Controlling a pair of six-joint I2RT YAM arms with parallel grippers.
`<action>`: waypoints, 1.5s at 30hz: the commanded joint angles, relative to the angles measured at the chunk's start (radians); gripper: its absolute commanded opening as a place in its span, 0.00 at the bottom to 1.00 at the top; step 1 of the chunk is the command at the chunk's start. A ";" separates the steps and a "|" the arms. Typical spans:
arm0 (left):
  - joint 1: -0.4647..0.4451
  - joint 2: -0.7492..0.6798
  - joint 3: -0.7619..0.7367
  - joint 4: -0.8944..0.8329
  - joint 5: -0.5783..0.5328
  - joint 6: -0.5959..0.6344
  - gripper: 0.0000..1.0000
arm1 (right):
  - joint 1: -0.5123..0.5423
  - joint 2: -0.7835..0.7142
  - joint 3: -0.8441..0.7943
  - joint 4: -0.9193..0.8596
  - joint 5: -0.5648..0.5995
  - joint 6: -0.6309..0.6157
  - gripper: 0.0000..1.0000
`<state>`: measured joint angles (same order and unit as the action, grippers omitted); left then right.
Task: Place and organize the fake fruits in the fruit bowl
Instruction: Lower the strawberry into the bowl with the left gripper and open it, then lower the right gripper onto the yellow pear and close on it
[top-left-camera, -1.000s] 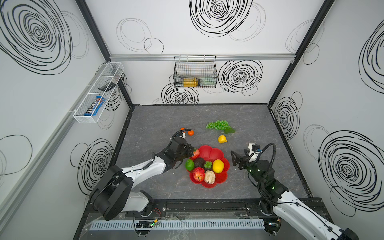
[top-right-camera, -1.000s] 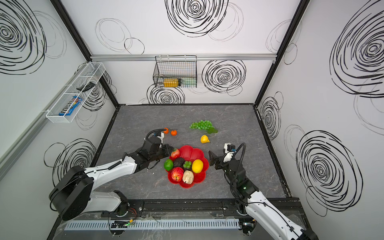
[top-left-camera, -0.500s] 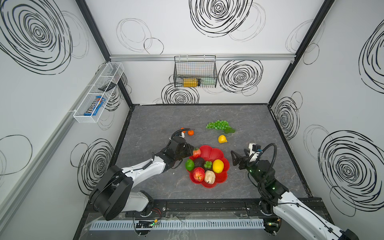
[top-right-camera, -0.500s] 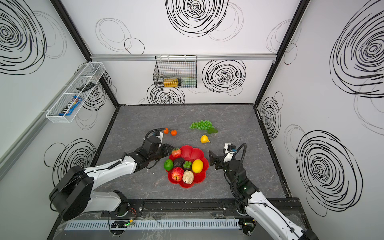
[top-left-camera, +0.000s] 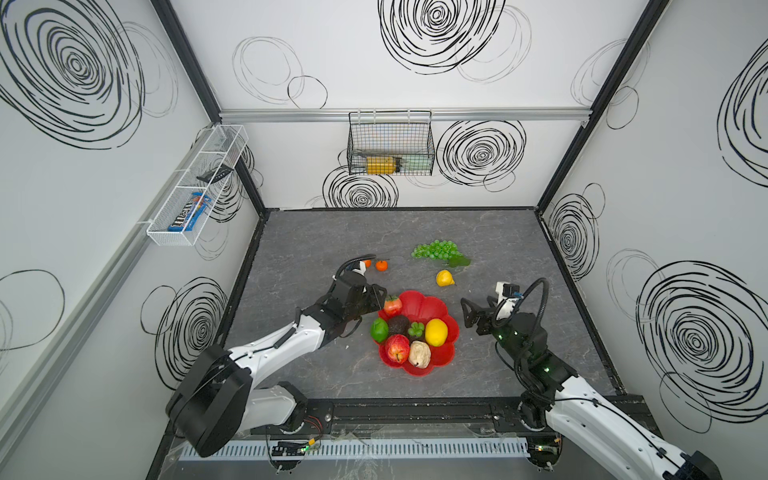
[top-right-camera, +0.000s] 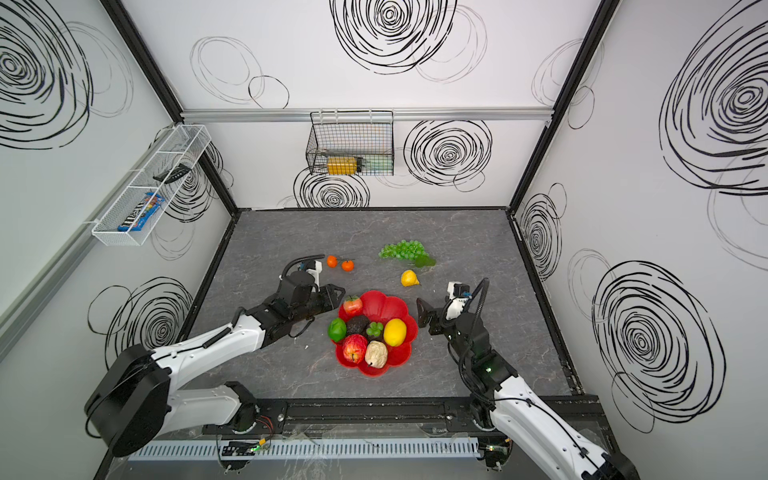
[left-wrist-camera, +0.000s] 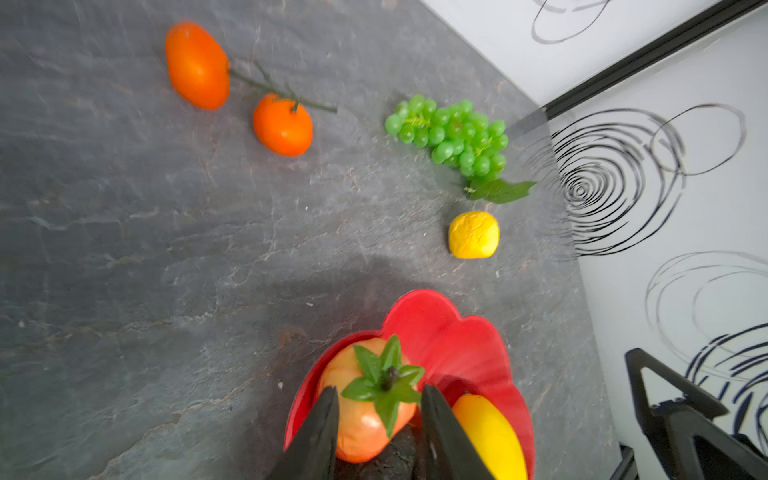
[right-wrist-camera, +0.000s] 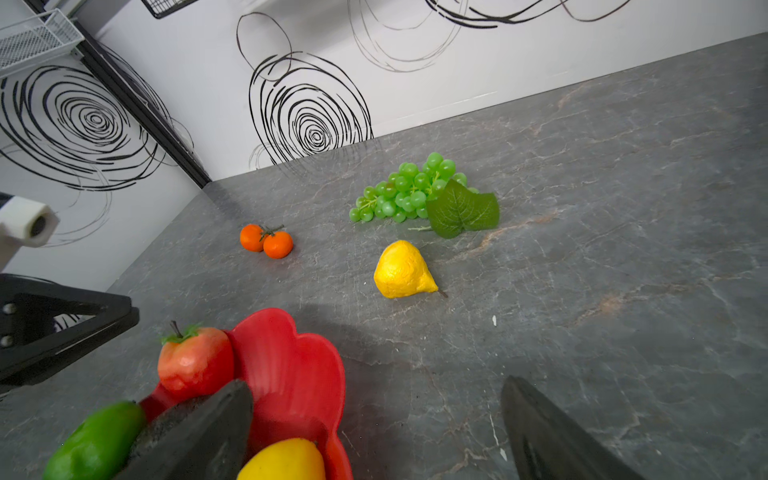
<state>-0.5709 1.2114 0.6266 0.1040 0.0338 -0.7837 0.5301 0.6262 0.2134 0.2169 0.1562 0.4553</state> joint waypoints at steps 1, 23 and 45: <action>0.012 -0.109 0.016 0.005 -0.099 0.092 0.44 | -0.030 0.081 0.117 -0.064 -0.039 0.009 0.97; 0.096 -0.606 -0.476 0.163 -0.161 0.298 0.63 | -0.186 0.893 0.622 -0.269 -0.174 -0.097 0.96; 0.131 -0.583 -0.501 0.245 -0.106 0.306 0.66 | -0.124 1.105 0.757 -0.269 -0.089 -0.172 0.87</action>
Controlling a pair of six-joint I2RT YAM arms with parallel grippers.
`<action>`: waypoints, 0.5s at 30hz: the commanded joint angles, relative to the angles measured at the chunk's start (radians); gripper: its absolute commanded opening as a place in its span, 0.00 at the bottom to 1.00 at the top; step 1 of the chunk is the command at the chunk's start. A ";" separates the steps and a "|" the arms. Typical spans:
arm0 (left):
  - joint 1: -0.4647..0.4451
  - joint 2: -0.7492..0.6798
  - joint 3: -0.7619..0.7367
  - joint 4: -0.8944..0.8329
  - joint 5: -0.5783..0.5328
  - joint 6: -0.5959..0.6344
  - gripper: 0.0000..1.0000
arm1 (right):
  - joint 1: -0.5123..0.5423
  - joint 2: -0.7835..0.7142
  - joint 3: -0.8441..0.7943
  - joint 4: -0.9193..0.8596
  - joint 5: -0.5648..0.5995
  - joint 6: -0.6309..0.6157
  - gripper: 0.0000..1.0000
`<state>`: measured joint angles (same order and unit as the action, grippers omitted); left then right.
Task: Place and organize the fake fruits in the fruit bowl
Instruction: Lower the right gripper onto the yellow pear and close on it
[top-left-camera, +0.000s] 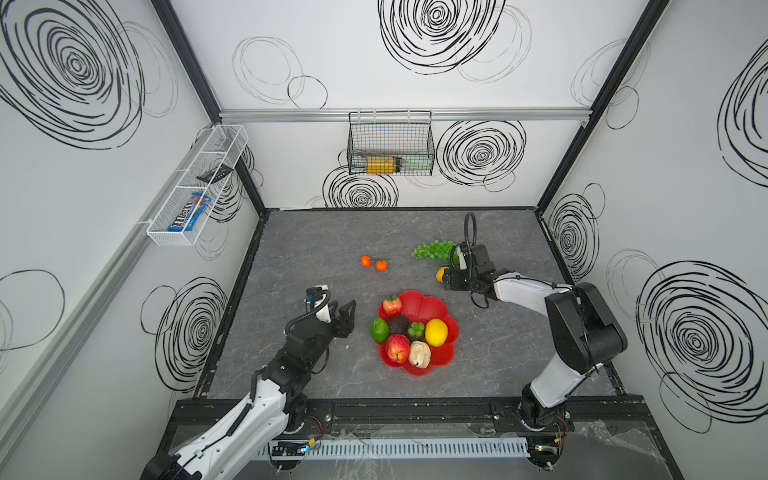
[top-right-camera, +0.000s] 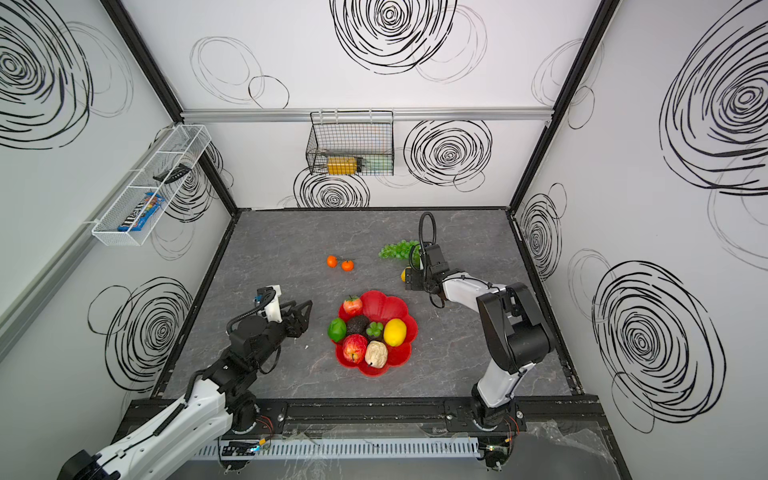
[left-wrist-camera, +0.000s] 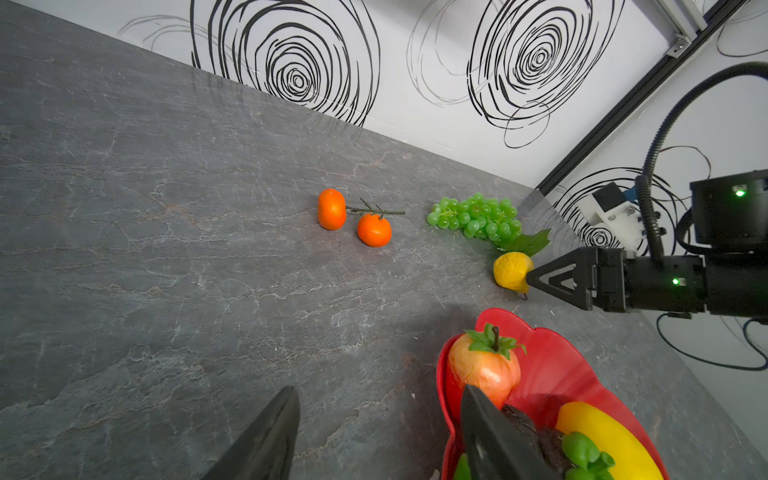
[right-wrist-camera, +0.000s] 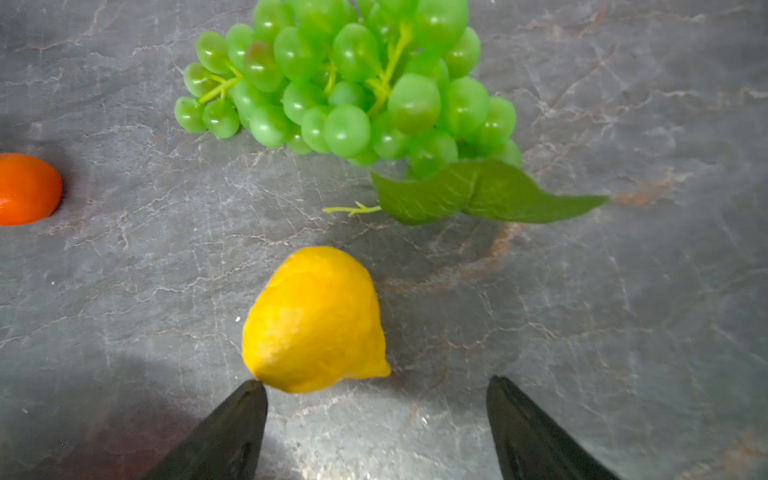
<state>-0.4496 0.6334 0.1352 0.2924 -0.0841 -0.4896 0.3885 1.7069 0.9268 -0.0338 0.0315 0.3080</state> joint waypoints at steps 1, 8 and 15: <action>0.011 -0.005 -0.009 0.057 0.012 0.013 0.67 | 0.021 0.037 0.058 -0.022 0.036 -0.029 0.87; 0.016 -0.003 -0.011 0.060 0.017 0.011 0.68 | 0.023 0.099 0.114 -0.031 0.029 -0.041 0.83; 0.019 0.006 -0.011 0.065 0.020 0.010 0.68 | 0.036 0.108 0.117 -0.023 -0.010 -0.058 0.82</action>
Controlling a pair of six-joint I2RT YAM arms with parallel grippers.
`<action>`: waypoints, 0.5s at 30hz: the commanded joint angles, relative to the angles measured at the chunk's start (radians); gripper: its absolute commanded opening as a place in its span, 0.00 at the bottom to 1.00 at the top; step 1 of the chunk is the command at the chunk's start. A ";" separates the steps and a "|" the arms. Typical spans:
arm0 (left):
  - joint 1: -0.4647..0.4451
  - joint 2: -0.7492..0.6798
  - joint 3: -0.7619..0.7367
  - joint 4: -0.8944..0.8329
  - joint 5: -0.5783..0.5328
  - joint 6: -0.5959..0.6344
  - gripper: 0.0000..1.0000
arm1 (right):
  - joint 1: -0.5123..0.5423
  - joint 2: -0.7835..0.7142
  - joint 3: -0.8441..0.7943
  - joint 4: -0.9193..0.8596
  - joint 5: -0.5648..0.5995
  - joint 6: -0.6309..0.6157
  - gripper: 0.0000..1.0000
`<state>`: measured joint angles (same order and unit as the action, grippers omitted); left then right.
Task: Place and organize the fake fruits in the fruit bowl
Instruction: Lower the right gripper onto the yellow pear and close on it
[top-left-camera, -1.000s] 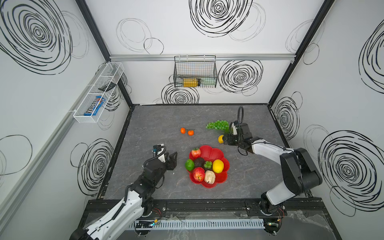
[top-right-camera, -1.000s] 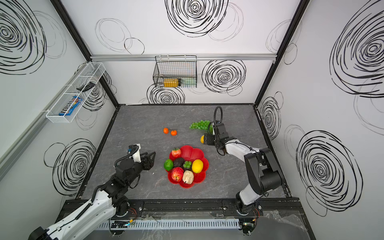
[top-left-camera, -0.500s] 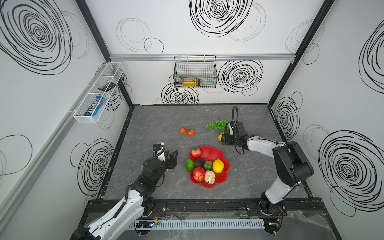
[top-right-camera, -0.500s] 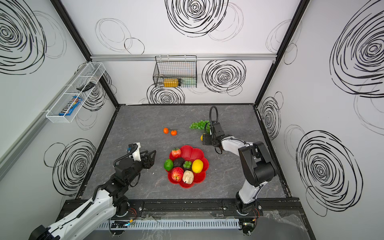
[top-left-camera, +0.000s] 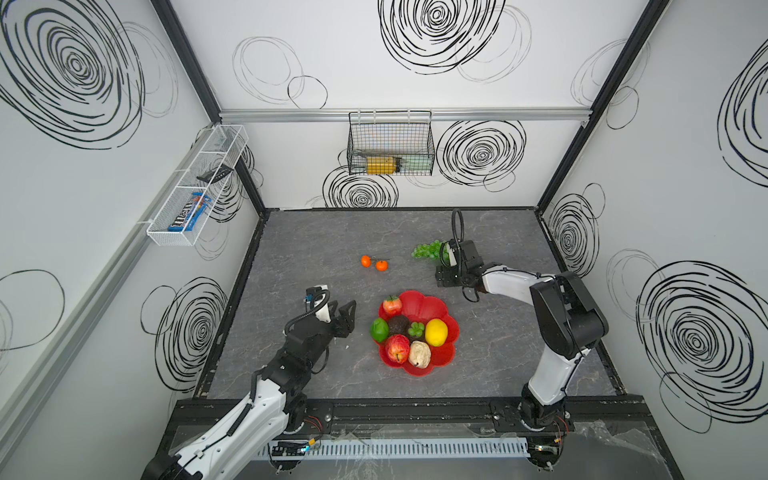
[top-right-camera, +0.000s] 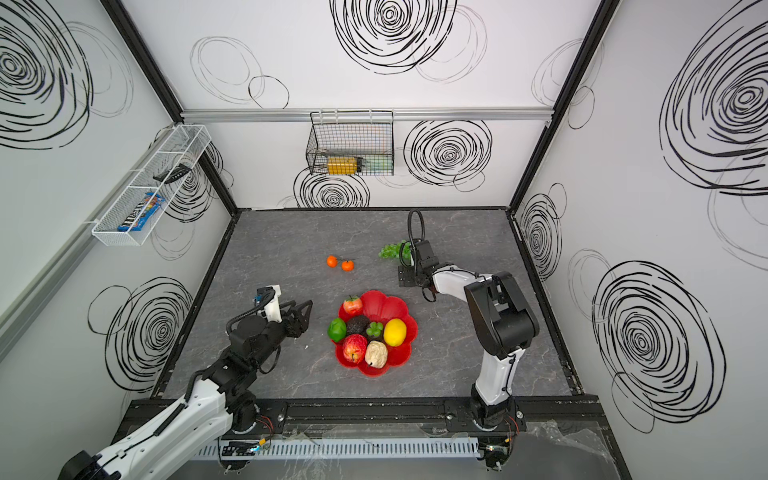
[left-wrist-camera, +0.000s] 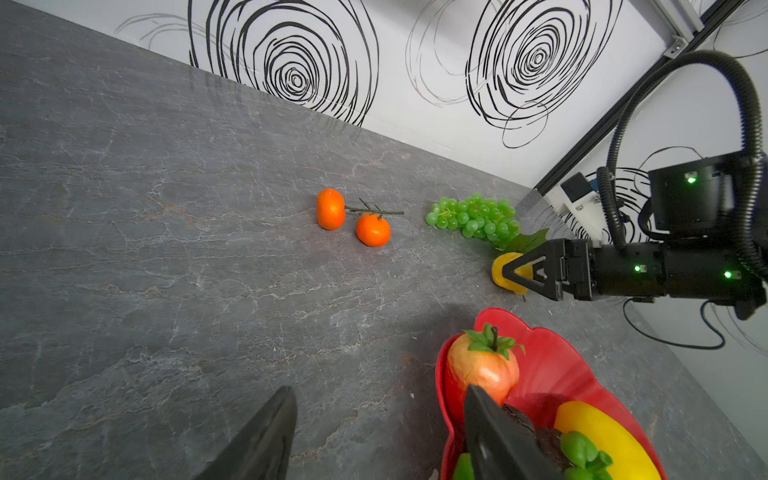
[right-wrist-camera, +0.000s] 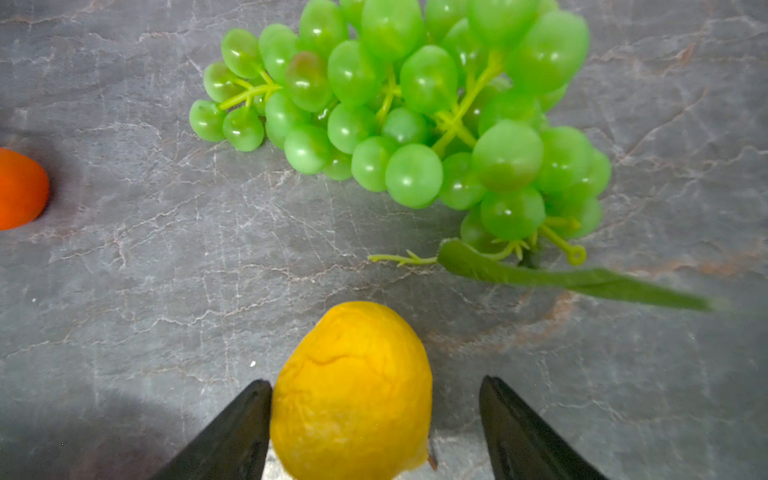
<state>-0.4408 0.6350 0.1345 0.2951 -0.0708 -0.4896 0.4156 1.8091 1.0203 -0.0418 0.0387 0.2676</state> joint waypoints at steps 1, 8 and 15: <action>0.010 0.007 -0.010 0.062 0.008 0.011 0.69 | 0.010 0.012 0.027 -0.017 -0.020 -0.018 0.82; 0.012 0.006 -0.012 0.066 0.011 0.008 0.69 | 0.011 0.042 0.060 -0.032 -0.028 -0.014 0.79; 0.012 0.009 -0.012 0.071 0.014 0.008 0.70 | 0.016 0.055 0.075 -0.041 -0.016 -0.013 0.69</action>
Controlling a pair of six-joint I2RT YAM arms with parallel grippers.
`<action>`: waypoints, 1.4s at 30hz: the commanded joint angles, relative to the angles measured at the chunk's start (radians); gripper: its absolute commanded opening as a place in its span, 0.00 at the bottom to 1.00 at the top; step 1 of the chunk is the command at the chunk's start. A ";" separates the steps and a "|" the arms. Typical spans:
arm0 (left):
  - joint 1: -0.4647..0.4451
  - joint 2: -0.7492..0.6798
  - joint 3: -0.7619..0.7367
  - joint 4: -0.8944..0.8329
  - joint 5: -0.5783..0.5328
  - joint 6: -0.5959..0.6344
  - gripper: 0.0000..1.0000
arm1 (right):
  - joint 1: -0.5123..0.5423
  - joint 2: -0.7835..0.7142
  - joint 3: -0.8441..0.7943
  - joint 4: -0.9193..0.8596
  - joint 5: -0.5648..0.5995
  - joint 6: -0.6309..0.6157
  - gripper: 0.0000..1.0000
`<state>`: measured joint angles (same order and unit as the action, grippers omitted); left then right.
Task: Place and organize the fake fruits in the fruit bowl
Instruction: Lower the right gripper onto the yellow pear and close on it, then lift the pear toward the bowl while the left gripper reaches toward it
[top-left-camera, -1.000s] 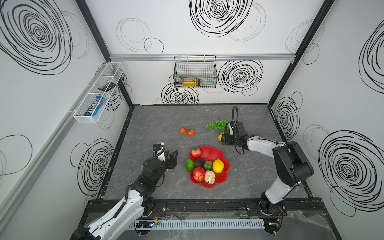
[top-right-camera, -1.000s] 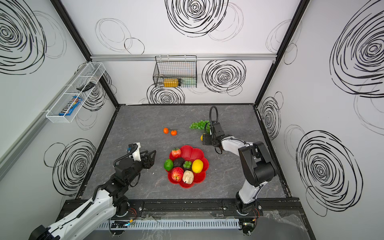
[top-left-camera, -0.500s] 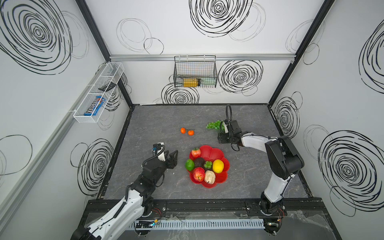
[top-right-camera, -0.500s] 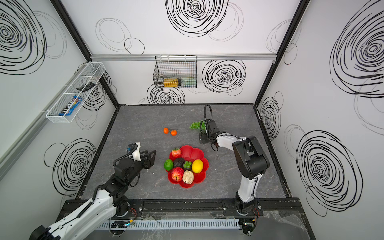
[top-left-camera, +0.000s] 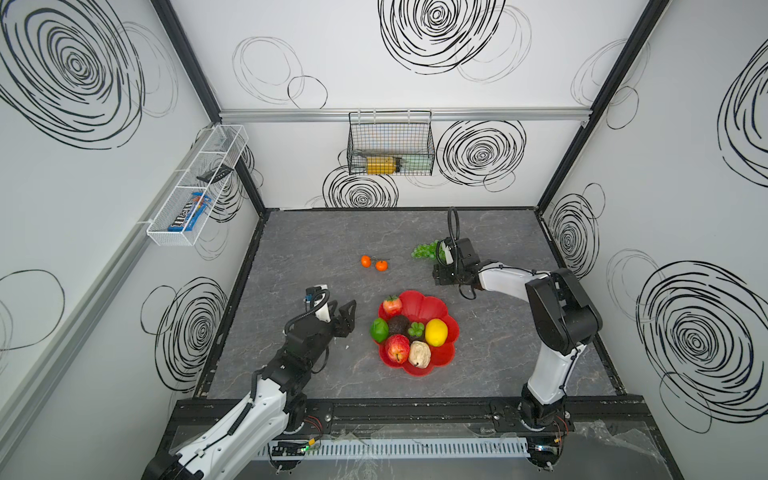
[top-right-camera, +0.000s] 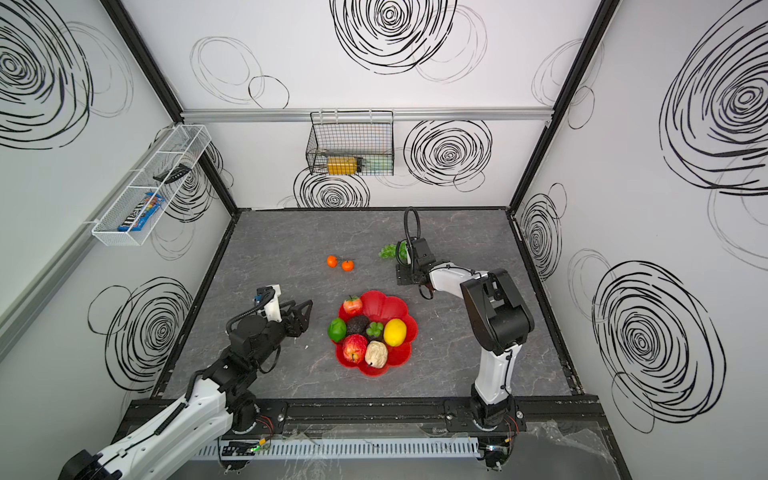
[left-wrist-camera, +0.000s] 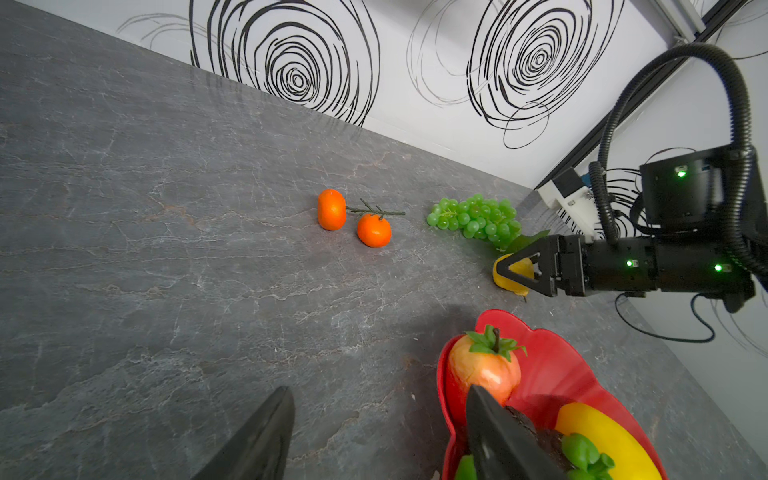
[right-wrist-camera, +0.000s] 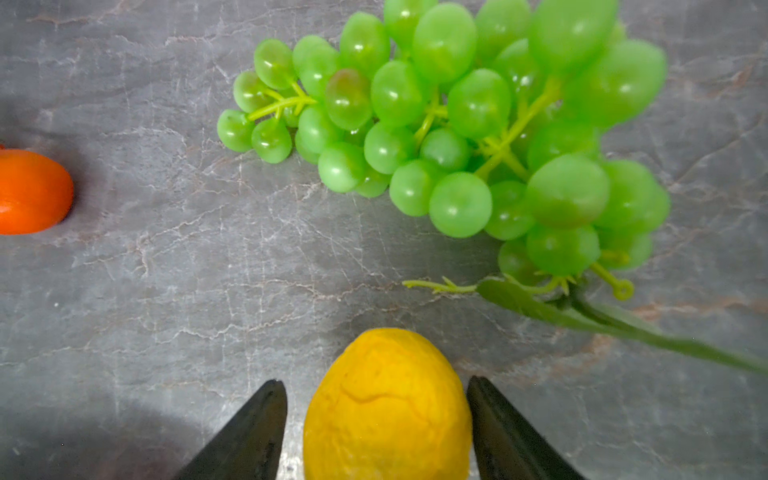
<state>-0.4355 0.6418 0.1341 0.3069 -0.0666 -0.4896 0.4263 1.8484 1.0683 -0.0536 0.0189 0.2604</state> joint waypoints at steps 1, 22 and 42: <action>0.007 0.002 -0.013 0.059 0.010 0.009 0.70 | 0.005 0.012 0.026 -0.030 0.006 -0.004 0.67; -0.013 0.100 0.011 0.216 0.169 0.007 0.68 | -0.068 -0.342 -0.153 0.149 -0.297 0.284 0.59; -0.478 0.569 0.213 0.857 -0.113 0.209 0.74 | 0.190 -0.688 -0.472 0.710 -0.395 1.003 0.58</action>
<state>-0.8913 1.1698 0.3065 0.9771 -0.1253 -0.3573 0.5949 1.1873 0.6098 0.5499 -0.4065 1.1614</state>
